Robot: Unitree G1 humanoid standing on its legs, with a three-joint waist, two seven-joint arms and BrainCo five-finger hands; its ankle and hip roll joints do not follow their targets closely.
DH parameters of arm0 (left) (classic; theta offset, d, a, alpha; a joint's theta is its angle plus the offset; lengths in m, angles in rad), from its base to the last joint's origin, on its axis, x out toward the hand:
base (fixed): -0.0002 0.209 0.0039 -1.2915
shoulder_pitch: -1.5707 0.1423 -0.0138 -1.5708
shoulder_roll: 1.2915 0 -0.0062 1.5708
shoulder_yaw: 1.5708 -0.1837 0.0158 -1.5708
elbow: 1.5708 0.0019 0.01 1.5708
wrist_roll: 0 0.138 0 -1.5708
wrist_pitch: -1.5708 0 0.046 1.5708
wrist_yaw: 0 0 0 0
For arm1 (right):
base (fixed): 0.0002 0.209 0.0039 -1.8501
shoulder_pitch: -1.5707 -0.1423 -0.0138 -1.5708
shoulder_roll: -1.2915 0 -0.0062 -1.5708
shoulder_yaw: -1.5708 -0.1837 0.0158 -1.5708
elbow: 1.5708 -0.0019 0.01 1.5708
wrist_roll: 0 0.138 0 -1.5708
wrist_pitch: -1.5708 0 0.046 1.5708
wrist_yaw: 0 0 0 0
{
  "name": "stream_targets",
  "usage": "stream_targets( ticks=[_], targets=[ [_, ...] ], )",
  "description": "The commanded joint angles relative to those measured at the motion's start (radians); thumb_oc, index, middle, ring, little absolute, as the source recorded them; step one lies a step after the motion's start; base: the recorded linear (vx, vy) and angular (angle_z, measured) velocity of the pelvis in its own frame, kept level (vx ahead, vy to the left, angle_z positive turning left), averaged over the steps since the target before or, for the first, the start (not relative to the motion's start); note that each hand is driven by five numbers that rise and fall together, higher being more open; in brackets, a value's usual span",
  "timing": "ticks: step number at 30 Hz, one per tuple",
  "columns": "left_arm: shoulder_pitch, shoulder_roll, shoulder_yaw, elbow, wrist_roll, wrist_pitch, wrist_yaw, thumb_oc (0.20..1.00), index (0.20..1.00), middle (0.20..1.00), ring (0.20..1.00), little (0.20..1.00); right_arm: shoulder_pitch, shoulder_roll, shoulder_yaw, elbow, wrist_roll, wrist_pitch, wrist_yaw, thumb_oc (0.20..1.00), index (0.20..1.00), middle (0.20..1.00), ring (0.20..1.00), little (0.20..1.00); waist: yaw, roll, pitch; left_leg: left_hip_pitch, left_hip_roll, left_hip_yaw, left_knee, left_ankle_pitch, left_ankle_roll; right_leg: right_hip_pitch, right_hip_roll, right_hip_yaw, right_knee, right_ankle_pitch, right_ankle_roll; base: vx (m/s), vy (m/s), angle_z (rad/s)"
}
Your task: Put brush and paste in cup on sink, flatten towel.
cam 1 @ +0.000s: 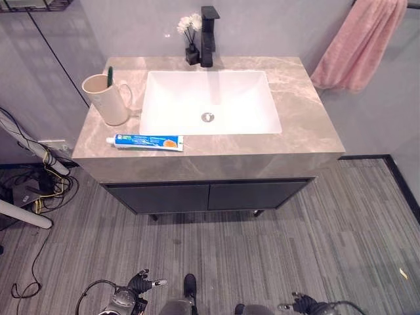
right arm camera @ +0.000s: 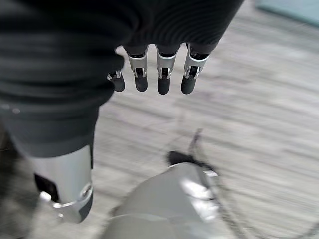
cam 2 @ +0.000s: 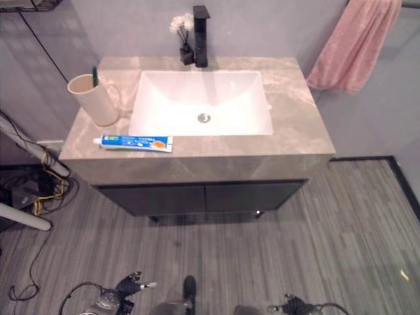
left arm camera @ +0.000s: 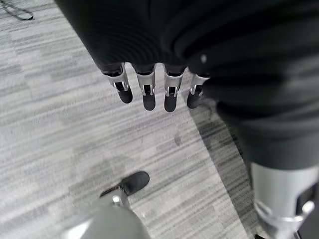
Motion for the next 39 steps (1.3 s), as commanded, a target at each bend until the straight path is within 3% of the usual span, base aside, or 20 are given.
stream_targets(
  ticks=[1,3,4,5,6,7,8,10,12,16,20,23,27,29,30,32,33,35,39],
  targets=[
    [0.006,0.007,0.007,0.025,0.050,-0.013,-0.010,1.000,1.000,1.000,1.000,1.000,0.008,-0.010,-0.024,-0.005,0.118,-0.012,0.036,1.000,1.000,1.000,1.000,1.000,-0.013,0.001,0.017,-0.040,-0.020,-0.034,0.096,-0.043,-0.007,0.018,0.034,0.057,-0.078,0.265,0.030,0.26,0.251,-0.10],
    [0.007,0.010,0.016,0.032,0.042,-0.014,-0.011,1.000,1.000,1.000,1.000,1.000,0.011,-0.007,-0.042,-0.006,0.141,-0.014,0.036,1.000,1.000,1.000,1.000,1.000,-0.013,0.004,0.016,-0.023,-0.012,-0.031,0.078,-0.039,-0.005,-0.014,0.052,0.050,-0.070,0.247,0.028,0.17,0.125,-0.11],
    [0.010,0.012,0.017,0.042,0.048,-0.014,-0.011,1.000,1.000,1.000,1.000,1.000,0.015,-0.001,-0.051,-0.004,0.160,-0.021,0.036,1.000,1.000,1.000,1.000,1.000,-0.017,0.009,0.012,0.001,-0.004,-0.024,0.051,-0.034,-0.010,-0.030,0.075,0.023,-0.101,0.190,0.018,0.26,0.008,-0.13],
    [0.021,0.013,0.019,0.060,0.065,-0.010,-0.016,1.000,1.000,1.000,1.000,1.000,0.017,0.003,-0.049,-0.018,0.154,-0.021,0.031,1.000,1.000,1.000,1.000,1.000,-0.013,-0.006,-0.001,0.044,0.000,-0.018,0.010,-0.036,-0.023,-0.040,0.055,-0.084,-0.249,0.184,0.020,0.33,-0.018,-0.10],
    [0.024,0.014,0.021,0.065,0.065,-0.009,-0.019,1.000,1.000,1.000,1.000,1.000,0.016,0.001,-0.053,-0.023,0.171,-0.020,0.030,1.000,1.000,1.000,1.000,1.000,-0.017,-0.016,-0.005,0.056,-0.003,-0.015,0.001,-0.039,-0.027,-0.059,0.050,-0.093,-0.323,0.207,0.025,0.26,-0.054,-0.20],
    [0.025,0.014,0.021,0.065,0.065,-0.009,-0.019,1.000,1.000,1.000,1.000,1.000,0.016,0.001,-0.053,-0.023,0.171,-0.020,0.030,1.000,1.000,1.000,1.000,1.000,-0.019,-0.014,-0.002,0.062,-0.001,-0.017,0.000,-0.041,-0.027,-0.051,0.052,-0.095,-0.328,0.208,0.025,0.25,-0.082,-0.24],
    [0.017,0.014,0.021,0.073,0.064,-0.011,-0.015,1.000,1.000,1.000,1.000,1.000,0.003,0.000,-0.068,-0.027,0.195,-0.018,0.034,1.000,1.000,1.000,1.000,1.000,-0.027,-0.020,0.004,0.092,-0.004,-0.031,-0.009,-0.052,-0.033,-0.080,0.037,-0.067,-0.412,0.266,0.037,0.24,-0.087,-0.21],
    [0.004,0.018,0.017,0.078,0.071,-0.011,-0.010,1.000,1.000,1.000,1.000,1.000,-0.014,-0.003,-0.058,-0.033,0.179,-0.015,0.031,1.000,1.000,1.000,1.000,1.000,-0.032,-0.026,0.015,0.119,0.002,-0.045,-0.017,-0.063,-0.044,-0.105,0.016,-0.054,-0.447,0.308,0.050,0.26,-0.137,0.14],
    [-0.006,0.013,-0.001,0.080,0.089,-0.007,-0.015,1.000,1.000,1.000,1.000,1.000,-0.015,-0.013,-0.052,-0.019,0.168,-0.011,0.029,1.000,1.000,1.000,1.000,1.000,-0.037,-0.042,0.012,0.141,0.009,-0.078,-0.013,-0.078,-0.058,-0.080,0.039,-0.002,-0.420,0.293,0.035,0.30,-0.242,0.50],
    [-0.004,0.001,0.005,0.068,0.086,-0.002,-0.020,1.000,1.000,1.000,1.000,1.000,0.012,-0.037,-0.048,0.010,0.124,-0.009,0.020,1.000,1.000,1.000,1.000,1.000,-0.034,-0.044,-0.011,0.163,0.036,-0.114,0.054,-0.120,-0.085,-0.024,0.055,-0.060,-0.415,0.256,0.002,0.31,-0.262,0.71],
    [-0.028,0.000,0.011,0.042,0.056,-0.004,-0.006,1.000,1.000,1.000,1.000,1.000,0.012,-0.061,-0.054,0.008,0.121,-0.014,0.009,1.000,1.000,1.000,1.000,1.000,-0.037,-0.040,0.003,0.103,0.049,-0.121,0.191,-0.081,-0.129,0.002,0.067,-0.095,-0.413,0.225,-0.026,0.13,-0.195,0.31],
    [-0.049,0.001,0.013,0.015,0.023,-0.015,0.003,1.000,1.000,1.000,1.000,1.000,0.007,-0.080,-0.054,0.007,0.130,-0.018,0.006,1.000,1.000,1.000,1.000,1.000,-0.035,-0.035,0.029,0.036,0.035,-0.135,0.302,-0.051,-0.143,-0.001,0.067,-0.097,-0.401,0.208,-0.045,0.06,-0.105,0.11],
    [-0.069,0.002,-0.009,-0.009,0.019,-0.022,0.008,1.000,1.000,1.000,1.000,1.000,0.006,-0.093,-0.052,0.020,0.126,-0.016,-0.005,1.000,1.000,1.000,1.000,1.000,-0.042,-0.022,0.035,0.009,0.081,-0.075,0.162,-0.052,-0.137,0.007,0.058,-0.102,-0.409,0.186,-0.034,0.06,0.035,0.14],
    [-0.074,0.000,-0.025,-0.015,0.024,-0.027,0.013,1.000,1.000,1.000,1.000,1.000,0.012,-0.100,-0.061,0.030,0.123,-0.013,-0.015,1.000,1.000,1.000,1.000,1.000,-0.040,-0.009,0.027,-0.022,0.138,-0.062,0.057,0.009,-0.146,0.010,0.049,-0.100,-0.413,0.177,-0.022,0.13,0.160,0.20],
    [-0.082,-0.001,-0.043,-0.017,0.033,-0.029,0.020,1.000,1.000,1.000,1.000,1.000,0.017,-0.106,-0.053,0.029,0.097,-0.016,-0.028,1.000,1.000,1.000,1.000,1.000,-0.042,0.009,0.026,-0.051,0.182,-0.061,-0.002,0.081,-0.160,0.013,0.042,-0.096,-0.403,0.166,-0.014,0.18,0.244,0.01],
    [-0.085,-0.002,-0.061,-0.024,0.041,-0.028,0.018,1.000,1.000,1.000,1.000,1.000,0.012,-0.108,-0.016,0.021,0.030,-0.015,-0.034,1.000,1.000,1.000,1.000,1.000,-0.038,0.014,0.031,-0.044,0.180,-0.078,0.008,0.077,-0.158,0.014,0.035,-0.085,-0.390,0.161,-0.012,0.13,0.196,-0.16],
    [-0.083,0.000,-0.074,-0.032,0.072,-0.028,0.019,1.000,1.000,1.000,1.000,1.000,0.010,-0.110,0.024,0.016,-0.047,-0.013,-0.036,1.000,1.000,1.000,1.000,1.000,-0.042,0.023,0.028,-0.015,0.169,-0.080,0.012,0.046,-0.156,0.020,0.024,-0.068,-0.378,0.160,-0.003,0.06,0.130,-0.33],
    [-0.078,-0.001,-0.080,-0.034,0.094,-0.032,0.017,1.000,1.000,1.000,1.000,1.000,0.017,-0.107,0.020,0.019,-0.046,-0.015,-0.032,1.000,1.000,1.000,1.000,1.000,-0.046,0.024,0.026,-0.008,0.157,-0.075,0.018,0.035,-0.154,0.024,0.011,-0.056,-0.384,0.172,0.009,0.10,0.233,-0.47],
    [-0.034,-0.007,-0.087,-0.030,0.105,-0.046,0.008,1.000,1.000,1.000,1.000,1.000,0.021,-0.072,0.002,0.003,-0.025,-0.019,-0.018,1.000,1.000,1.000,1.000,1.000,-0.043,0.029,-0.004,0.047,0.094,-0.019,-0.002,-0.008,-0.118,0.044,-0.045,0.000,-0.438,0.231,0.050,0.11,0.307,-0.43]
  ],
)
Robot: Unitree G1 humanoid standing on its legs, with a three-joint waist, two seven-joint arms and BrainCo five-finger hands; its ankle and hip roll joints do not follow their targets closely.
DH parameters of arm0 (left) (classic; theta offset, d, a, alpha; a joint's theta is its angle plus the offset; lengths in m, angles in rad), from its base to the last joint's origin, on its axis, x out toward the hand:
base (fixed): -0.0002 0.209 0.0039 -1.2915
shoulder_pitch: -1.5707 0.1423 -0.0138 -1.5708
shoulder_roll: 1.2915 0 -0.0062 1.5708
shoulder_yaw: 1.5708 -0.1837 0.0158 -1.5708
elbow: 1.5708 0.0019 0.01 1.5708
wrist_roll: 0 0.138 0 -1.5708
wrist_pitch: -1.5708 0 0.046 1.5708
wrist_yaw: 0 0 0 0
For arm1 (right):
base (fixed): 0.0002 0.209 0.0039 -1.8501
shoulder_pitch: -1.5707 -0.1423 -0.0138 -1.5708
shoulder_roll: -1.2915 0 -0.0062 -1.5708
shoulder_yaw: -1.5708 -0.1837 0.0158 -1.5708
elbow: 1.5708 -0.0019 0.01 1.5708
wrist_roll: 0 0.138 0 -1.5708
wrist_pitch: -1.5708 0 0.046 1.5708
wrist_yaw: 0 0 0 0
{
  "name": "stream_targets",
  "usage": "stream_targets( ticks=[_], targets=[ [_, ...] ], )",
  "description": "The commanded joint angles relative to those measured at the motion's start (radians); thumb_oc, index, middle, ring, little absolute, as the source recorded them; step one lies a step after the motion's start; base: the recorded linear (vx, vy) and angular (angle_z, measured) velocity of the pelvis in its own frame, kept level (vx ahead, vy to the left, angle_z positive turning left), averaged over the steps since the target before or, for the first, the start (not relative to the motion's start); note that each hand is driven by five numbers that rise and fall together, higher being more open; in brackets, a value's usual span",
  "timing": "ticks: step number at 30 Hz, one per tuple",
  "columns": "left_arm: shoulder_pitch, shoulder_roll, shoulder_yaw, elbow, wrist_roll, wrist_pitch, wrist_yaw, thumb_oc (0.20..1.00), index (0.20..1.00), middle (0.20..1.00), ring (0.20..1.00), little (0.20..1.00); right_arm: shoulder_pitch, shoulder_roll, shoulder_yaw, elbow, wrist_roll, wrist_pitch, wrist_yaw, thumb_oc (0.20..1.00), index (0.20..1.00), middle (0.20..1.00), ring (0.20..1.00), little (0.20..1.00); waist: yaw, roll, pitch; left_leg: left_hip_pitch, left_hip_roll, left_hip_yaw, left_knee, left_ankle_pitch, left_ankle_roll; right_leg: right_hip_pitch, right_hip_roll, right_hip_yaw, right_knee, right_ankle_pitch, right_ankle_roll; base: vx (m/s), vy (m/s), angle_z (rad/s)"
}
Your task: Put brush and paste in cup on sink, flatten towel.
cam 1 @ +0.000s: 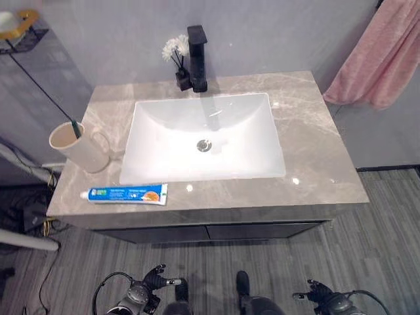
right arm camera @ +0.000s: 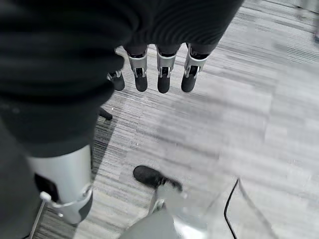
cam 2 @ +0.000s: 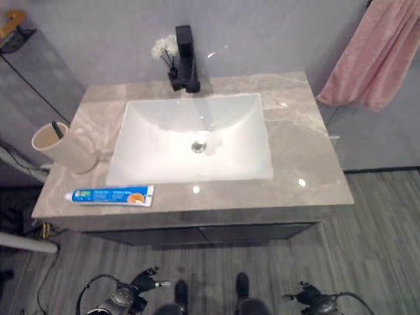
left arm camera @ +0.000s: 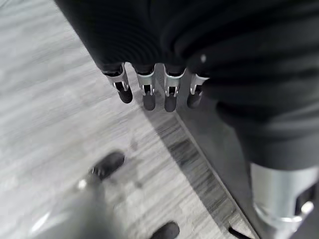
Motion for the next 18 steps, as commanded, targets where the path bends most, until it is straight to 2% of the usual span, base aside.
stream_targets(
  ticks=[1,6,12,18],
  targets=[
    [0.017,0.018,-0.011,0.040,0.026,-0.046,0.008,1.000,1.000,1.000,1.000,1.000,-0.014,0.026,0.030,-0.003,-0.004,-0.024,0.001,1.000,1.000,1.000,1.000,1.000,0.022,-0.049,-0.044,-0.040,-0.054,0.003,0.064,-0.017,0.043,-0.023,-0.102,0.050,0.104,-0.008,0.079,0.03,0.189,-0.35],
    [0.063,0.005,-0.015,0.033,0.043,-0.058,0.009,1.000,1.000,1.000,1.000,1.000,0.005,0.045,-0.003,-0.115,0.096,-0.064,0.012,1.000,1.000,1.000,1.000,1.000,0.027,-0.053,-0.054,-0.013,-0.065,0.006,0.018,-0.007,0.051,-0.019,-0.119,0.052,0.083,0.012,0.099,-0.01,0.101,-0.19],
    [0.085,-0.004,0.006,0.080,0.053,-0.047,0.011,1.000,1.000,1.000,1.000,1.000,-0.004,0.068,0.047,-0.108,0.057,-0.069,0.017,1.000,1.000,1.000,1.000,1.000,0.052,-0.072,-0.077,-0.013,-0.049,-0.031,0.002,0.004,0.035,0.020,-0.119,-0.005,0.061,-0.001,0.096,-0.01,-0.025,0.13],
    [0.099,0.002,-0.052,0.027,0.115,-0.058,-0.002,1.000,1.000,1.000,1.000,1.000,-0.016,0.053,0.056,-0.057,0.054,-0.057,0.021,1.000,1.000,1.000,1.000,1.000,0.089,-0.066,-0.091,-0.037,-0.044,-0.091,0.002,0.022,0.016,0.061,-0.123,-0.087,0.032,0.001,0.097,-0.02,-0.033,0.38]
  ],
)
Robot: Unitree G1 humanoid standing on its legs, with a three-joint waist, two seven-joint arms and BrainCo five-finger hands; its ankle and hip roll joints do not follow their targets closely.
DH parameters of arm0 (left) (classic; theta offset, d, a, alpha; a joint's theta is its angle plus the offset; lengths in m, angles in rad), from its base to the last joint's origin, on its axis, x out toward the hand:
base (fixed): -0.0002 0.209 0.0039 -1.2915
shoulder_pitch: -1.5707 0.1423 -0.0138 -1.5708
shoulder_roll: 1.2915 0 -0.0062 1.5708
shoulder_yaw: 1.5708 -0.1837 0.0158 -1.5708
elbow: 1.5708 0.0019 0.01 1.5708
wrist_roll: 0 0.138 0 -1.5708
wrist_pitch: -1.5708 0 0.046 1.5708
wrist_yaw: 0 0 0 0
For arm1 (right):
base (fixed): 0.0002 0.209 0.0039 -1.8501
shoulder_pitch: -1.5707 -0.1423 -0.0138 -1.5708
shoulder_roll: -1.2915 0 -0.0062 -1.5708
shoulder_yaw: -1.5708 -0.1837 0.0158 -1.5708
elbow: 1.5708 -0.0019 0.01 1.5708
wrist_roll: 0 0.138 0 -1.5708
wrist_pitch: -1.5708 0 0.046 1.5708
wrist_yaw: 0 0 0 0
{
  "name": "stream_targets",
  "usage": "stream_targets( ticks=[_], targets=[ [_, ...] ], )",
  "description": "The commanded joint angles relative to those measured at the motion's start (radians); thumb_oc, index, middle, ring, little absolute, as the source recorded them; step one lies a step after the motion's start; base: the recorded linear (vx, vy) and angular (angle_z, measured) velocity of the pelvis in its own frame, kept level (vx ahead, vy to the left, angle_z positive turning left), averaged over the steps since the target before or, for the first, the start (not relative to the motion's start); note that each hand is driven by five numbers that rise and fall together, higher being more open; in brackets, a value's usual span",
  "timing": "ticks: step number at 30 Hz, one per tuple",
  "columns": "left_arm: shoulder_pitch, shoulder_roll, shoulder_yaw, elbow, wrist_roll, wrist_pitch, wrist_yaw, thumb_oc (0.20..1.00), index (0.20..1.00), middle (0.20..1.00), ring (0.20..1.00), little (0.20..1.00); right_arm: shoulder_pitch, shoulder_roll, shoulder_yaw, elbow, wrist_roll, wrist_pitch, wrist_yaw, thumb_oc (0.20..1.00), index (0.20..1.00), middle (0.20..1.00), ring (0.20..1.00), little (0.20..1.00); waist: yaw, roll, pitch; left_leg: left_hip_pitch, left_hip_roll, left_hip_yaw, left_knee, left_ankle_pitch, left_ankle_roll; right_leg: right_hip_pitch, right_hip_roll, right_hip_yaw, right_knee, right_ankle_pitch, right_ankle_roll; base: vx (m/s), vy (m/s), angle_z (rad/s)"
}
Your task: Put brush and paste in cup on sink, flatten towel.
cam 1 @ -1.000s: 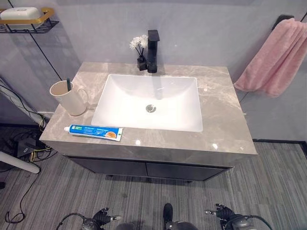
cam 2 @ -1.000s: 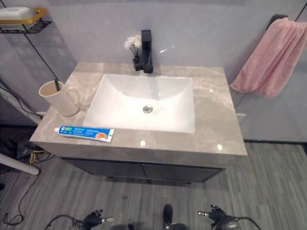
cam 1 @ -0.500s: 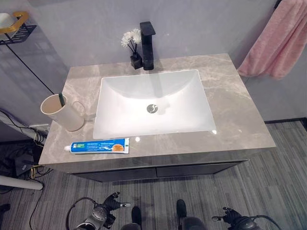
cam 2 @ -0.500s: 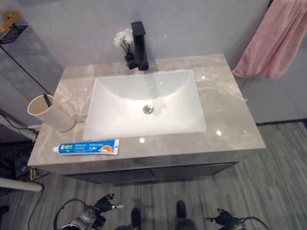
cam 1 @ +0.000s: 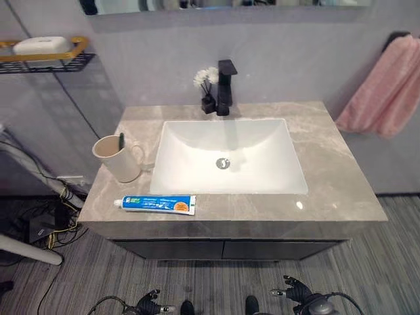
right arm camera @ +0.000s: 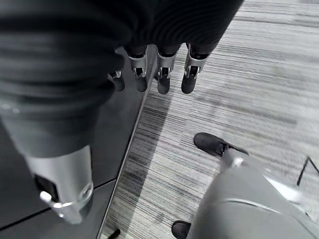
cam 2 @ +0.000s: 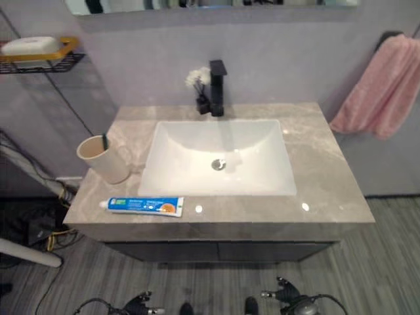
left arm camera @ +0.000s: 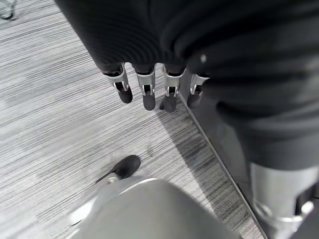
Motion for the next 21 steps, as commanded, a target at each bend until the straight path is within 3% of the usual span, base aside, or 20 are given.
stream_targets(
  ticks=[1,3,6,7,11,13,14,15,18,21],
  targets=[
    [-0.052,0.011,-0.049,-0.001,0.072,-0.025,-0.006,1.000,1.000,1.000,1.000,1.000,-0.048,-0.022,0.026,0.052,-0.002,-0.017,0.002,1.000,1.000,1.000,1.000,1.000,0.030,-0.028,0.013,-0.062,0.006,-0.039,0.003,0.044,-0.023,-0.007,-0.066,-0.015,0.054,0.019,0.057,-0.02,-0.016,0.22],
    [-0.024,0.049,-0.104,-0.102,0.114,-0.039,-0.037,1.000,1.000,1.000,1.000,1.000,-0.053,-0.036,0.029,0.055,-0.008,-0.018,0.002,1.000,1.000,1.000,1.000,1.000,0.040,-0.020,0.013,-0.071,0.005,-0.054,0.003,0.049,-0.027,-0.001,-0.066,-0.032,0.049,0.021,0.058,-0.04,-0.012,0.30],
    [0.084,0.191,-0.133,-0.416,0.088,-0.049,-0.148,1.000,1.000,1.000,1.000,1.000,-0.067,-0.071,0.027,0.063,-0.020,-0.020,0.002,1.000,1.000,1.000,1.000,1.000,0.065,-0.001,0.012,-0.091,0.002,-0.073,0.003,0.055,-0.029,0.003,-0.068,-0.051,0.022,0.036,0.063,-0.04,-0.005,0.28],
    [0.090,0.200,-0.131,-0.429,0.085,-0.042,-0.153,1.000,1.000,1.000,1.000,1.000,-0.065,-0.069,0.027,0.063,-0.020,-0.020,0.002,1.000,1.000,1.000,1.000,1.000,0.065,-0.003,0.010,-0.091,0.002,-0.074,0.003,0.055,-0.029,0.004,-0.067,-0.051,0.021,0.037,0.063,-0.06,0.015,0.15],
    [0.229,0.552,-0.070,-0.961,0.025,-0.034,-0.348,1.000,1.000,1.000,1.000,1.000,-0.108,-0.110,0.040,0.082,-0.086,-0.008,0.025,1.000,1.000,1.000,1.000,1.000,0.093,0.022,0.007,-0.115,0.001,-0.073,0.003,0.069,-0.031,-0.009,-0.076,-0.055,0.001,0.058,0.073,-0.03,0.006,0.03],
    [0.308,0.770,0.056,-1.277,-0.047,-0.015,-0.445,1.000,1.000,1.000,1.000,1.000,-0.117,-0.111,0.041,0.081,-0.106,0.000,0.043,1.000,1.000,1.000,1.000,1.000,0.103,0.026,0.002,-0.111,0.003,-0.059,0.003,0.065,-0.031,-0.013,-0.080,-0.041,0.001,0.061,0.076,0.02,0.000,-0.01],
    [0.324,0.778,0.071,-1.290,-0.051,-0.009,-0.449,1.000,1.000,1.000,1.000,1.000,-0.118,-0.107,0.044,0.081,-0.106,0.000,0.043,1.000,1.000,1.000,1.000,1.000,0.102,0.022,0.000,-0.105,0.004,-0.056,0.003,0.054,-0.032,-0.008,-0.080,-0.038,0.001,0.052,0.077,0.02,0.000,-0.03],
    [0.375,0.911,0.190,-1.484,-0.121,-0.001,-0.492,1.000,1.000,1.000,1.000,1.000,-0.115,-0.096,0.037,0.087,-0.105,0.007,0.055,1.000,1.000,1.000,1.000,1.000,0.111,0.026,-0.002,-0.102,0.004,-0.053,0.003,0.054,-0.033,-0.006,-0.082,-0.037,0.001,0.054,0.079,0.06,-0.014,-0.03],
    [0.482,1.034,0.414,-1.710,-0.348,-0.015,-0.506,1.000,1.000,1.000,1.000,1.000,-0.067,-0.061,0.037,0.110,-0.111,0.016,0.087,1.000,1.000,1.000,1.000,1.000,0.122,0.029,-0.012,-0.095,0.002,-0.056,0.003,0.053,-0.039,0.005,-0.086,-0.047,0.001,0.053,0.080,0.00,0.000,0.00],
    [0.501,1.030,0.503,-1.740,-0.415,-0.056,-0.451,1.000,1.000,1.000,1.000,1.000,-0.038,-0.052,0.041,0.110,-0.106,0.015,0.094,1.000,1.000,1.000,1.000,1.000,0.115,0.023,-0.019,-0.095,0.001,-0.060,0.003,0.055,-0.041,0.009,-0.087,-0.055,0.001,0.054,0.079,0.02,-0.016,0.02]
  ],
)
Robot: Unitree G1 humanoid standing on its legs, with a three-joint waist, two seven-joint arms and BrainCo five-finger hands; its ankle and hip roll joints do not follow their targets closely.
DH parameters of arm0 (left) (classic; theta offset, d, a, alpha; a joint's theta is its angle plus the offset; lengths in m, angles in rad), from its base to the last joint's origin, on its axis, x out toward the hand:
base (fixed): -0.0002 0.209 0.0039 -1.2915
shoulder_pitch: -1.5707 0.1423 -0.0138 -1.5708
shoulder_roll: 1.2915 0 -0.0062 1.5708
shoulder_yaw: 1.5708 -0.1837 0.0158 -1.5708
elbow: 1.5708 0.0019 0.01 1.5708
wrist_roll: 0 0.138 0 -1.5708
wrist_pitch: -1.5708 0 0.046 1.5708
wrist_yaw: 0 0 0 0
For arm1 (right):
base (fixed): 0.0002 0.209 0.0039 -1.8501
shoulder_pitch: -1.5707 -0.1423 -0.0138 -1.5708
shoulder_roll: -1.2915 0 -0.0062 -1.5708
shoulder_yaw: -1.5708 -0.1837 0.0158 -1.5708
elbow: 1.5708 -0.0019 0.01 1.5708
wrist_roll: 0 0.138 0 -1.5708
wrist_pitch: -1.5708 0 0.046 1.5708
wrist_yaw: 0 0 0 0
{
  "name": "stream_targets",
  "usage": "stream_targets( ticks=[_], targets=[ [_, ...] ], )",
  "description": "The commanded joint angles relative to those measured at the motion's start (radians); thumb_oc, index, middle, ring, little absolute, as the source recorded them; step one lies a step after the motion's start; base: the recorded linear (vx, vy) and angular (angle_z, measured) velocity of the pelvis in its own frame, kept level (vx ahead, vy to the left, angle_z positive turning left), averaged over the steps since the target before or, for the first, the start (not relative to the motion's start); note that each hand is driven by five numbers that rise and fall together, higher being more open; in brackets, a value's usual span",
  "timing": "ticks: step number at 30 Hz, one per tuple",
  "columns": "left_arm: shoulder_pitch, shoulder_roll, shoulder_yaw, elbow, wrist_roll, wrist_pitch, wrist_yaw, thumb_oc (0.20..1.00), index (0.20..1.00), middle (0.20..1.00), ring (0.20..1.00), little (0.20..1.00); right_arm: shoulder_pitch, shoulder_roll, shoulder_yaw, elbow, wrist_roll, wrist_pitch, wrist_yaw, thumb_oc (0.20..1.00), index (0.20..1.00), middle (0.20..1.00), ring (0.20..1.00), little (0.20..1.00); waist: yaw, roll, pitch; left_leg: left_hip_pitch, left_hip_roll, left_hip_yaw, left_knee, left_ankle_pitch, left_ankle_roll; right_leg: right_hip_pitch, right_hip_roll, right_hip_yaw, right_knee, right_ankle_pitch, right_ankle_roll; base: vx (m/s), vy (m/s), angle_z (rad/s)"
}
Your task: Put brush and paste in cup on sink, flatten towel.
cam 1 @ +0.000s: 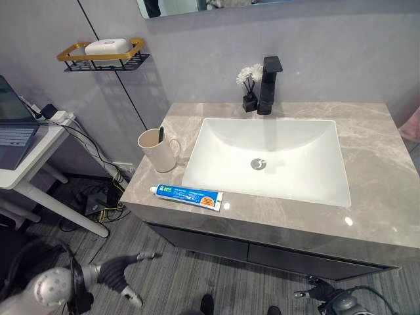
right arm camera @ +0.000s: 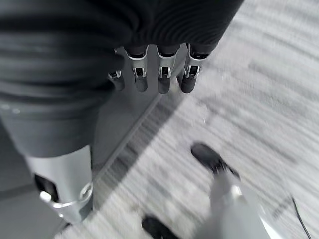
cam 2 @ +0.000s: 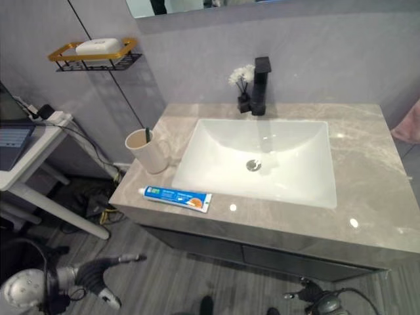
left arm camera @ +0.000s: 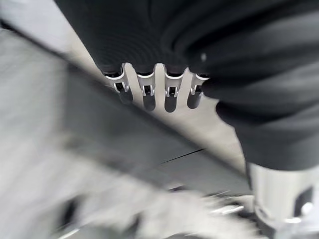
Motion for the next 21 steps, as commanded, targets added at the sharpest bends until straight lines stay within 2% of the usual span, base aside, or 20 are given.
stream_targets(
  ticks=[1,2,3,5,7,10,14,17,20,21],
  targets=[
    [-0.046,0.042,0.097,-0.028,-0.124,-0.097,0.117,1.000,1.000,1.000,1.000,1.000,0.013,0.040,0.037,0.029,0.013,0.000,0.018,1.000,1.000,1.000,1.000,1.000,-0.001,-0.070,-0.033,-0.062,0.005,-0.012,0.003,0.031,-0.022,0.010,-0.082,0.000,0.004,0.055,0.061,0.00,0.000,0.00],
    [-0.048,0.042,0.096,-0.027,-0.124,-0.097,0.117,1.000,1.000,1.000,1.000,1.000,0.013,0.040,0.037,0.029,0.013,0.000,0.018,1.000,1.000,1.000,1.000,1.000,-0.001,-0.070,-0.033,-0.062,0.005,-0.012,0.003,0.031,-0.022,0.010,-0.082,-0.001,0.004,0.055,0.061,0.03,-0.014,0.02],
    [-0.093,0.014,0.129,-0.009,-0.101,-0.126,0.185,1.000,1.000,1.000,1.000,1.000,0.038,0.037,0.027,0.021,0.030,-0.005,0.013,1.000,1.000,1.000,1.000,1.000,-0.005,-0.075,-0.035,-0.063,0.005,-0.012,0.003,0.031,-0.022,0.010,-0.083,-0.001,0.004,0.055,0.060,0.00,0.000,0.00],
    [-0.135,0.009,0.154,0.046,-0.021,-0.139,0.243,1.000,1.000,1.000,1.000,1.000,0.053,0.037,0.011,0.015,0.049,-0.005,0.010,1.000,1.000,1.000,1.000,1.000,-0.011,-0.078,-0.034,-0.061,0.005,-0.010,0.003,0.027,-0.022,0.008,-0.085,0.003,0.004,0.057,0.061,0.02,-0.002,0.00],
    [-0.170,0.001,0.159,0.094,0.030,-0.136,0.266,1.000,1.000,1.000,1.000,1.000,0.058,0.031,-0.012,0.023,0.058,0.002,0.007,1.000,1.000,1.000,1.000,1.000,-0.015,-0.079,-0.032,-0.061,0.005,-0.004,0.003,0.024,-0.022,0.003,-0.086,0.010,0.004,0.059,0.065,0.00,0.000,0.00],
    [-0.214,-0.008,0.145,0.150,0.094,-0.131,0.284,1.000,1.000,1.000,1.000,1.000,0.071,0.027,-0.033,0.035,0.066,0.009,0.013,1.000,1.000,1.000,1.000,1.000,-0.019,-0.081,-0.031,-0.058,0.005,0.004,0.003,0.016,-0.020,-0.002,-0.089,0.018,0.004,0.061,0.068,0.02,0.031,-0.05],
    [-0.295,-0.070,0.091,0.248,0.169,-0.115,0.306,1.000,1.000,1.000,1.000,1.000,0.078,0.019,-0.052,0.053,0.054,0.022,0.008,1.000,1.000,1.000,1.000,1.000,-0.033,-0.082,-0.027,-0.056,0.003,0.024,0.003,0.006,-0.015,-0.021,-0.095,0.041,0.004,0.069,0.074,0.01,0.040,-0.08],
    [-0.323,-0.093,0.061,0.275,0.184,-0.102,0.299,1.000,1.000,1.000,1.000,1.000,0.083,0.017,-0.061,0.061,0.048,0.029,0.005,1.000,1.000,1.000,1.000,1.000,-0.039,-0.083,-0.026,-0.056,0.001,0.039,0.003,0.001,-0.013,-0.031,-0.098,0.054,0.004,0.073,0.077,0.00,0.051,-0.18],
    [-0.362,-0.169,0.011,0.336,0.168,-0.082,0.290,1.000,1.000,1.000,1.000,1.000,0.086,0.015,-0.080,0.089,0.032,0.045,-0.007,1.000,1.000,1.000,1.000,1.000,-0.059,-0.083,-0.021,-0.053,-0.003,0.060,0.003,-0.010,-0.005,-0.046,-0.104,0.075,0.004,0.081,0.082,0.01,0.062,-0.18],
    [-0.366,-0.170,0.008,0.338,0.169,-0.083,0.290,1.000,1.000,1.000,1.000,1.000,0.086,0.015,-0.081,0.089,0.032,0.045,-0.007,1.000,1.000,1.000,1.000,1.000,-0.057,-0.082,-0.021,-0.052,-0.003,0.060,0.003,-0.011,-0.005,-0.046,-0.104,0.076,0.004,0.082,0.082,0.01,0.061,-0.24]
  ],
)
